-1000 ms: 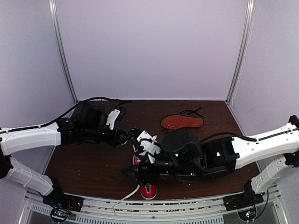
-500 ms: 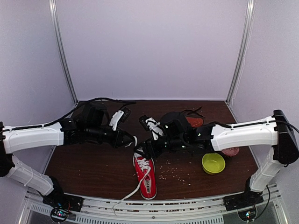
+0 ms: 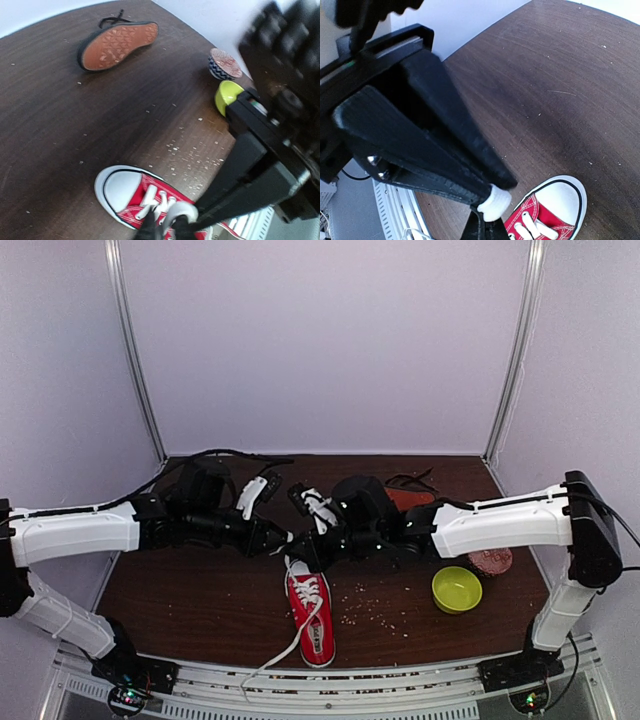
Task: Tie the shoes
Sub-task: Pass from the left arm to the right, then place the half-tied shoelace at the center of the board.
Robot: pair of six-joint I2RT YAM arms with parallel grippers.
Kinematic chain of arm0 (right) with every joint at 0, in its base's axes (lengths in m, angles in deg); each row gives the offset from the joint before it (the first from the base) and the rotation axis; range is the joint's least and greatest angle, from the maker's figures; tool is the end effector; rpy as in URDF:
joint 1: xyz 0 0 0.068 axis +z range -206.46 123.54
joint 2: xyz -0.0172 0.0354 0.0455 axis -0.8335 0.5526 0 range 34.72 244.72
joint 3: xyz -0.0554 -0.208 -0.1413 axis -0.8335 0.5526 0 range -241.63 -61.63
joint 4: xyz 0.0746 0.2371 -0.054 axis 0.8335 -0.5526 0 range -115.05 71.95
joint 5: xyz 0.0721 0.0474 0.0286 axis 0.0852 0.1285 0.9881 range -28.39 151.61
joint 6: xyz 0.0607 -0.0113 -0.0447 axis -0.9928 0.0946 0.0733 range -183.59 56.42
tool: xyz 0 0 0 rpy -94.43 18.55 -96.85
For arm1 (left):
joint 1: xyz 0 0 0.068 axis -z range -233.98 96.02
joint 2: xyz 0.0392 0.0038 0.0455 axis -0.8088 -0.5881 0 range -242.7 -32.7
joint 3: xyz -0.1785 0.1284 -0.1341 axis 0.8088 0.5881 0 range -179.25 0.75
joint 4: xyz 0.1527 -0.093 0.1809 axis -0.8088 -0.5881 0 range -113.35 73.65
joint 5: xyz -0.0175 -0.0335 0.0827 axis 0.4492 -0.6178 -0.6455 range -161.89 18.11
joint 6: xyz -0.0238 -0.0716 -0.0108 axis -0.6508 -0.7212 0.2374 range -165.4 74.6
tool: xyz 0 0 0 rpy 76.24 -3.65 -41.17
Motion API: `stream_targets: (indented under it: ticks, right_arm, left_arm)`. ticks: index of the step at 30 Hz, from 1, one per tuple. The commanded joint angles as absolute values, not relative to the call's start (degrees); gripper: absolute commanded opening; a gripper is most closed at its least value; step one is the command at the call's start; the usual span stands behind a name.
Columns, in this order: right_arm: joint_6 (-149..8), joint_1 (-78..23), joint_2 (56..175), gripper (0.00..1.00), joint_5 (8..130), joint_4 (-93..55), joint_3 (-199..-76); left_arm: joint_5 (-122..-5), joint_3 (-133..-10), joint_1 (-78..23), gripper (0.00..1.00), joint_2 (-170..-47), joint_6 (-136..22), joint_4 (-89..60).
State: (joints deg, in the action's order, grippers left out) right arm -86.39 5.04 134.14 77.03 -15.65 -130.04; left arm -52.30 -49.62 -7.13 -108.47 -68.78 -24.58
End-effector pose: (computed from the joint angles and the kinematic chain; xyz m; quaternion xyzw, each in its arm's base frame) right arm 0.1827 0.3726 0.2221 -0.3468 0.7814 0.4250 0.2976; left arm 0.1972 -0.2420 0.2317 0.2553 0.8341 -0.3904 0.2945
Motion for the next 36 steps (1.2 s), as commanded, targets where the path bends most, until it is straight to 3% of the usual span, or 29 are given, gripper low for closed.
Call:
stream_targets:
  ticks: [1, 2, 4, 11, 16, 25, 31, 36]
  right_arm:
    - [-87.9, 4.5, 130.8, 0.00, 72.3, -12.4, -128.1]
    - [-88.4, 4.3, 129.6, 0.00, 70.3, -12.5, -127.1]
    - [-89.5, 3.9, 127.6, 0.00, 67.8, -12.4, -124.7]
    - [-93.4, 2.3, 123.1, 0.00, 63.7, -9.9, -118.1]
    - [-94.7, 1.9, 122.3, 0.00, 62.6, -9.4, -116.7]
    - [-95.1, 1.7, 121.5, 0.00, 62.1, -9.4, -116.1]
    - [-94.9, 1.6, 121.2, 0.00, 61.6, -9.8, -116.0]
    - [-95.5, 1.4, 119.1, 0.00, 58.1, -11.0, -114.9]
  left_arm:
    - [-54.4, -48.7, -6.6, 0.47, -107.6, -69.2, -21.3]
    - [-56.2, -47.9, -5.7, 0.56, -107.0, -69.4, -21.2]
    - [-59.4, -46.2, -2.7, 0.61, -106.3, -70.2, -20.7]
    - [-70.2, -41.8, 9.6, 0.58, -108.7, -77.0, -19.0]
    - [-71.4, -43.7, 15.3, 0.55, -115.2, -79.5, -18.3]
    - [-72.4, -47.8, 16.9, 0.37, -121.6, -79.0, -20.2]
    - [-73.3, -47.5, 16.9, 0.15, -121.5, -79.4, -21.0]
    - [-74.8, -45.8, 16.9, 0.12, -118.1, -80.2, -22.7]
